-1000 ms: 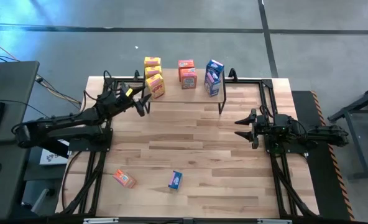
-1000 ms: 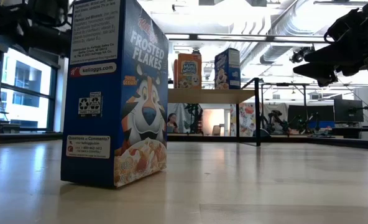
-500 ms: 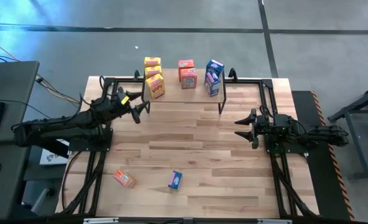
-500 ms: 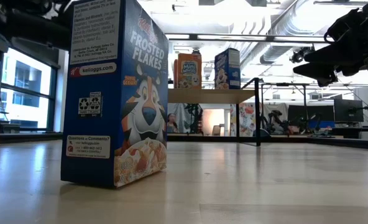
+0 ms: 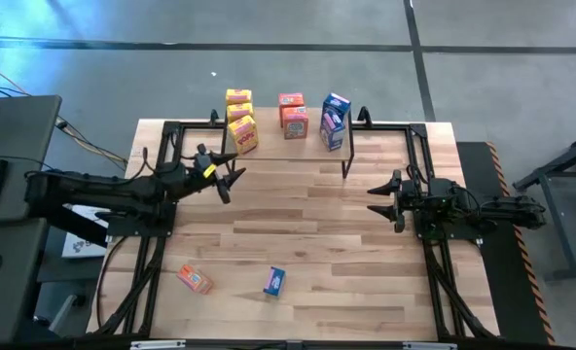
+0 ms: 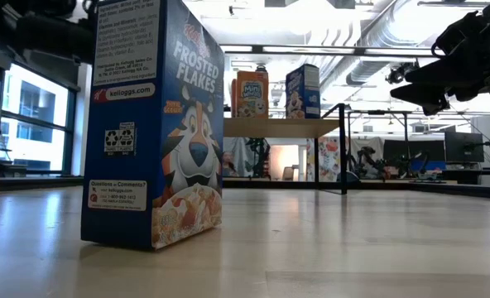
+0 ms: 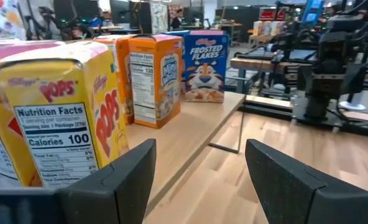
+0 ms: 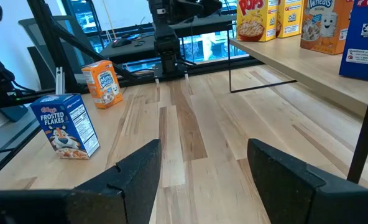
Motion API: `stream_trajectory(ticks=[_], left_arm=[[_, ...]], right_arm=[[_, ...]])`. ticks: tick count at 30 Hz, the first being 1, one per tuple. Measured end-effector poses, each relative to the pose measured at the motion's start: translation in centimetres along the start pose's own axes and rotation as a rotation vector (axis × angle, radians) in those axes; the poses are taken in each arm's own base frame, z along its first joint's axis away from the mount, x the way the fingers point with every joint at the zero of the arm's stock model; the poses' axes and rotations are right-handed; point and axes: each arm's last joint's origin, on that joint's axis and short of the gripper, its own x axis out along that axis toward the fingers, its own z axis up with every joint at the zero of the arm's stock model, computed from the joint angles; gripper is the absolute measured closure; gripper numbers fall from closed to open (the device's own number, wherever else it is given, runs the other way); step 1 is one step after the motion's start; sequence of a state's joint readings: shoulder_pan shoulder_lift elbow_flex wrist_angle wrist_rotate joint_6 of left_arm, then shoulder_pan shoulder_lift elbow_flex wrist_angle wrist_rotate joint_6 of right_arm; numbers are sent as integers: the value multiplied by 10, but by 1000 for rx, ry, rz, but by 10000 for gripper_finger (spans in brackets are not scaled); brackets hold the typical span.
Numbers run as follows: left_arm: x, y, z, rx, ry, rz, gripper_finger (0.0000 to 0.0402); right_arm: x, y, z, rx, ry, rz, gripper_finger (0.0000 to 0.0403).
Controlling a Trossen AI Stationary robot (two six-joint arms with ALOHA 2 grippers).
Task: Stack cereal on shelf
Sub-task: Put the yellow cereal box aligned with the other yellow cereal box on the shelf
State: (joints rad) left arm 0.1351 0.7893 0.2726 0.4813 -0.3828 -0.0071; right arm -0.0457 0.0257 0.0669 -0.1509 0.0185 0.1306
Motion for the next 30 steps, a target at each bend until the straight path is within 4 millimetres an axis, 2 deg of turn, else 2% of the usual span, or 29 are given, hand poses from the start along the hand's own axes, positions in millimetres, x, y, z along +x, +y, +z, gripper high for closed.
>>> stream_trajectory(ticks=[12, 30], left_arm=[[26, 5, -18, -7, 38, 98, 163], [31, 22, -20, -20, 49, 204, 163]], right_arm=[[0, 0, 0, 0, 0, 0, 171], [0, 0, 0, 0, 0, 0, 171]])
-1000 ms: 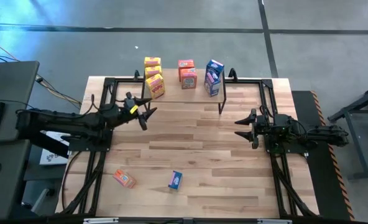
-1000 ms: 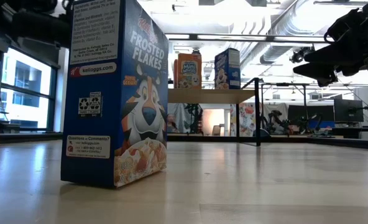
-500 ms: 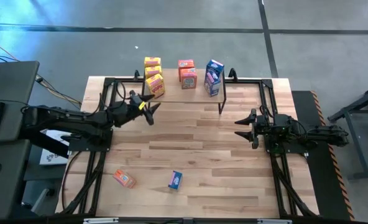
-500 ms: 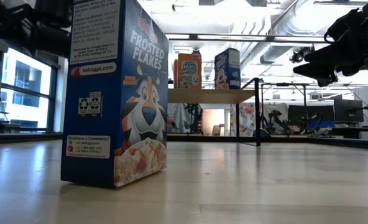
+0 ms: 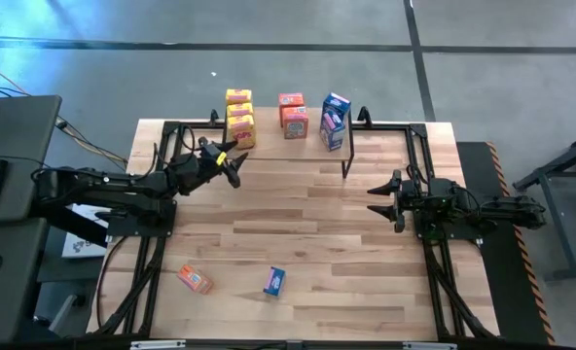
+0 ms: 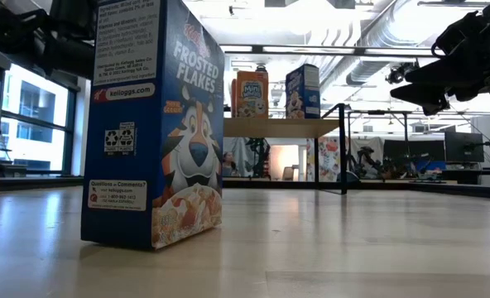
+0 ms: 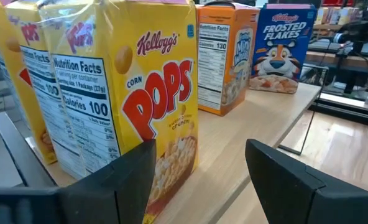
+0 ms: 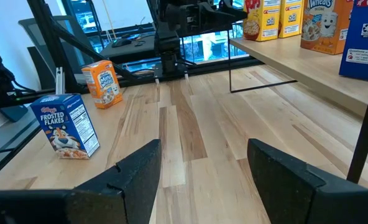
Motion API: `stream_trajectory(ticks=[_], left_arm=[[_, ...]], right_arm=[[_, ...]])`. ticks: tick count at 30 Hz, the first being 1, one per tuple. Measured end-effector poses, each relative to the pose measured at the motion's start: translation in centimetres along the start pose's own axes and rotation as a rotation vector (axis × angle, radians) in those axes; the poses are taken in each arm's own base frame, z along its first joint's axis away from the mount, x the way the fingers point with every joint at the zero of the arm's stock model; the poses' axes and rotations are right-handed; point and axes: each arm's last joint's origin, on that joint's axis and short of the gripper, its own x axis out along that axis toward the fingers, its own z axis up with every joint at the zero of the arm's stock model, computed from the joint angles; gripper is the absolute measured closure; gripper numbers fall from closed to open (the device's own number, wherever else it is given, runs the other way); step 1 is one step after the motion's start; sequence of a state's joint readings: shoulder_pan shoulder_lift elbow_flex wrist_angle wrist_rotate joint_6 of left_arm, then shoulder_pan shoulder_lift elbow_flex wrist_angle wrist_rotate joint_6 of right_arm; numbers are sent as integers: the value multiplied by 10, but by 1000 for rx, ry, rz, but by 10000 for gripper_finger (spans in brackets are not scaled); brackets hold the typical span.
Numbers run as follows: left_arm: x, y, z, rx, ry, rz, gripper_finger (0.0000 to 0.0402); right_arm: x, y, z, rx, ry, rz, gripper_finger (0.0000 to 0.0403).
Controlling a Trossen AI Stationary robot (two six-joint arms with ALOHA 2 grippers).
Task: Stack cereal on shelf
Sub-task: Put the yellow cereal box aligned with the other yellow cereal box on the shelf, then adjust the blue cereal box on the shelf
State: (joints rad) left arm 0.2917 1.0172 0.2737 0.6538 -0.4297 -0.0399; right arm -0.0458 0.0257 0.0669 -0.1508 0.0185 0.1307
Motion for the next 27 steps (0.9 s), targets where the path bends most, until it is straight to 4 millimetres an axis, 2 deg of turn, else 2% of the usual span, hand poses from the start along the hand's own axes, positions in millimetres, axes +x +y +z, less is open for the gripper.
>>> stream_trajectory(ticks=[9, 21, 27], left_arm=[[-1, -1, 0, 1, 2, 4, 163], [-15, -19, 4, 29, -9, -115, 163], [-12, -31, 25, 82, 10, -151, 163]], right_arm=[[0, 0, 0, 0, 0, 0, 171], [0, 0, 0, 0, 0, 0, 171], [0, 0, 0, 0, 0, 0, 171]])
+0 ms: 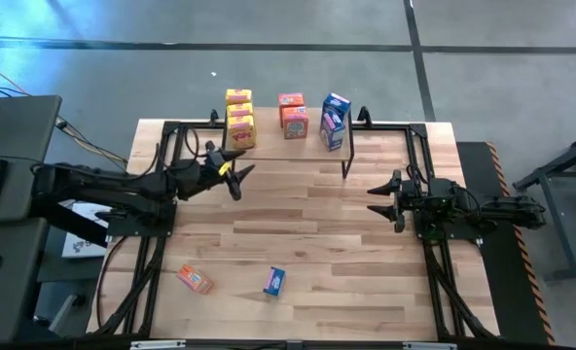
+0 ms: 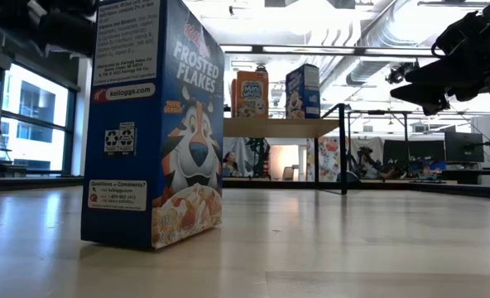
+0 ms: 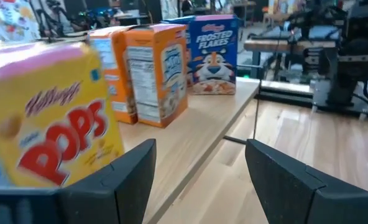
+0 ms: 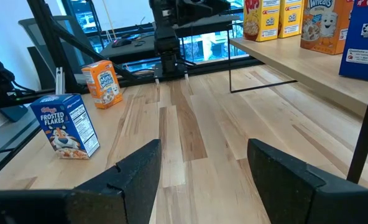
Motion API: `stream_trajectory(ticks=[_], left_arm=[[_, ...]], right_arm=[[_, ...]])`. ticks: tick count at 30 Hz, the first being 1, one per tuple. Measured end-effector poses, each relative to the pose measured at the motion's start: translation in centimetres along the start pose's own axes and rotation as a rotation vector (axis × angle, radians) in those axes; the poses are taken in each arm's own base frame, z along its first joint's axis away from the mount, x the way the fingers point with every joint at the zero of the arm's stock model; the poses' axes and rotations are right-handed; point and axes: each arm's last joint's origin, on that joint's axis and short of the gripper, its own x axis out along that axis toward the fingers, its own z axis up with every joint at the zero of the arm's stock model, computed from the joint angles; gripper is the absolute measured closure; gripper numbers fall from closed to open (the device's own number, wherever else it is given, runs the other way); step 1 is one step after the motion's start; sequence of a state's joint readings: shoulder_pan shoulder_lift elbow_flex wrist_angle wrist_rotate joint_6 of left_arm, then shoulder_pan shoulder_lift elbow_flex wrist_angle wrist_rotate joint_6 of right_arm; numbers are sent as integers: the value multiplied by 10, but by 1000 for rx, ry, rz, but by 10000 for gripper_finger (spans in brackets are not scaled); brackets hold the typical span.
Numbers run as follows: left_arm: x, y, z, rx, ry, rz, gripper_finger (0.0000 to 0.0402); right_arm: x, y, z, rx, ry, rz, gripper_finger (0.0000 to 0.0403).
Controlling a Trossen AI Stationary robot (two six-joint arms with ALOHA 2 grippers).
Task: Stack cereal on shelf
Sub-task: Adjust the blue cereal box on the shelf
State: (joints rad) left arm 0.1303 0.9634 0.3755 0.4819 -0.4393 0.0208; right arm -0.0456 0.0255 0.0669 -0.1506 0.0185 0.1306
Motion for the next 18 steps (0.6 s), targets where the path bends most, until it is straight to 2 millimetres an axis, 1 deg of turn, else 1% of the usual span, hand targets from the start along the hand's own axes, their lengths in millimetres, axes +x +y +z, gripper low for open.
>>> stream_trajectory(ticks=[6, 10, 14, 18], left_arm=[[4, -5, 26, 37, 39, -16, 163], [4, -7, 44, 30, -1, -24, 163], [2, -10, 63, 55, -23, -40, 163], [-3, -11, 81, 66, 3, -57, 163]], right_arm=[[0, 0, 0, 0, 0, 0, 171], [0, 0, 0, 0, 0, 0, 171], [0, 0, 0, 0, 0, 0, 171], [0, 0, 0, 0, 0, 0, 171]])
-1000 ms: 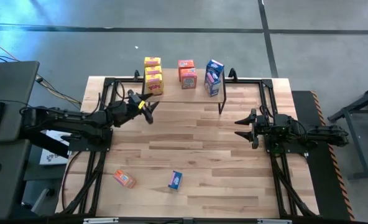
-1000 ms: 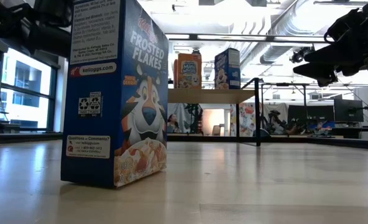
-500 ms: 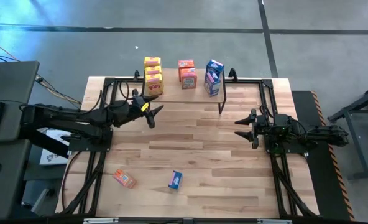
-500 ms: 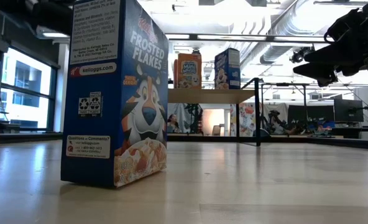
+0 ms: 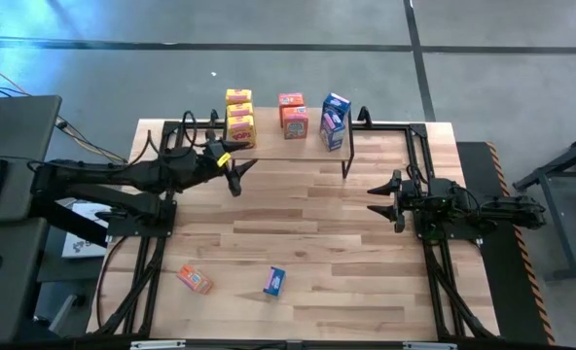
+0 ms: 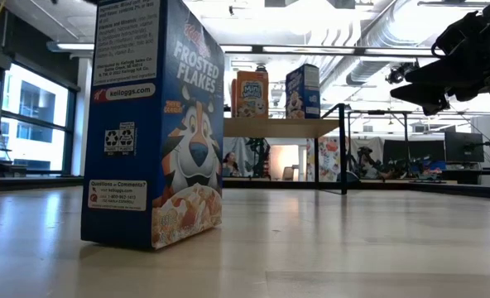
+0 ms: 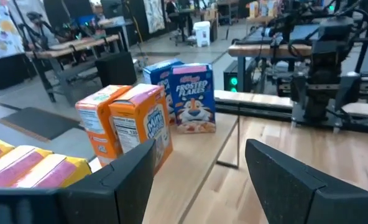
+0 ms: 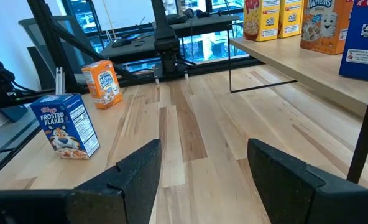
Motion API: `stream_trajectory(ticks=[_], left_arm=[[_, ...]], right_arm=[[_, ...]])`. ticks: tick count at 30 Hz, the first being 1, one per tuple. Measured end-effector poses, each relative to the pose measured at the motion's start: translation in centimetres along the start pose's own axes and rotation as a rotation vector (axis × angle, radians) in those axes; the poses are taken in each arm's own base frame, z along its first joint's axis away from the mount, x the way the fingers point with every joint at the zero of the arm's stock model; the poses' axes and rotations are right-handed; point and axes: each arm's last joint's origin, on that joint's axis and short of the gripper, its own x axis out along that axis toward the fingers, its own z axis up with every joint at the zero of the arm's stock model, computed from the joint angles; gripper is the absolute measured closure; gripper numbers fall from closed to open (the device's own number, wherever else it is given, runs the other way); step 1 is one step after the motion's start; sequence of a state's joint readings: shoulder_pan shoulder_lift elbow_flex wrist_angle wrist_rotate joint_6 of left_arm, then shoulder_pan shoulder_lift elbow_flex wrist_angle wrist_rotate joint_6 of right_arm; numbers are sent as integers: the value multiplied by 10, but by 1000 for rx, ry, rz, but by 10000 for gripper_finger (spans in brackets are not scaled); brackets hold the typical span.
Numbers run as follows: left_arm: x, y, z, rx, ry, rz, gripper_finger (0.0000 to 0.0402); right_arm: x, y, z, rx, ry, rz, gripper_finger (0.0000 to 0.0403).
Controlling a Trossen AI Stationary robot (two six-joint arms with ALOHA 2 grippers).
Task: Stack cereal on shelf
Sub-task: Adjust the blue cereal box on the shelf
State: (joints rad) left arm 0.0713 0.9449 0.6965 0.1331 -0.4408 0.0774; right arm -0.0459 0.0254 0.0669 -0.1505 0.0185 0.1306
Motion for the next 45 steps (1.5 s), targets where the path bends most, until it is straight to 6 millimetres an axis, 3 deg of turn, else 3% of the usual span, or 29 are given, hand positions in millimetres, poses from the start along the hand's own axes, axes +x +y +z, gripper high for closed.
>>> stream_trajectory(ticks=[5, 18, 23, 32, 39, 45], left_arm=[[-9, 3, 14, -10, 19, -11, 163], [-54, 26, 22, -90, 8, -8, 163], [-64, 31, 18, -98, 42, 1, 163], [-67, 32, 18, -78, 46, 8, 163], [-67, 32, 18, -77, 45, 9, 163], [-67, 32, 18, -77, 45, 9, 163]], right_arm=[[0, 0, 0, 0, -2, -14, 171], [-1, 1, 13, 4, -137, -6, 171], [-5, 1, 31, 9, -336, -66, 171], [-20, 3, 61, -159, -606, -142, 171], [-21, 7, 95, -194, -610, -180, 171], [0, 10, 129, -210, -516, -229, 171]])
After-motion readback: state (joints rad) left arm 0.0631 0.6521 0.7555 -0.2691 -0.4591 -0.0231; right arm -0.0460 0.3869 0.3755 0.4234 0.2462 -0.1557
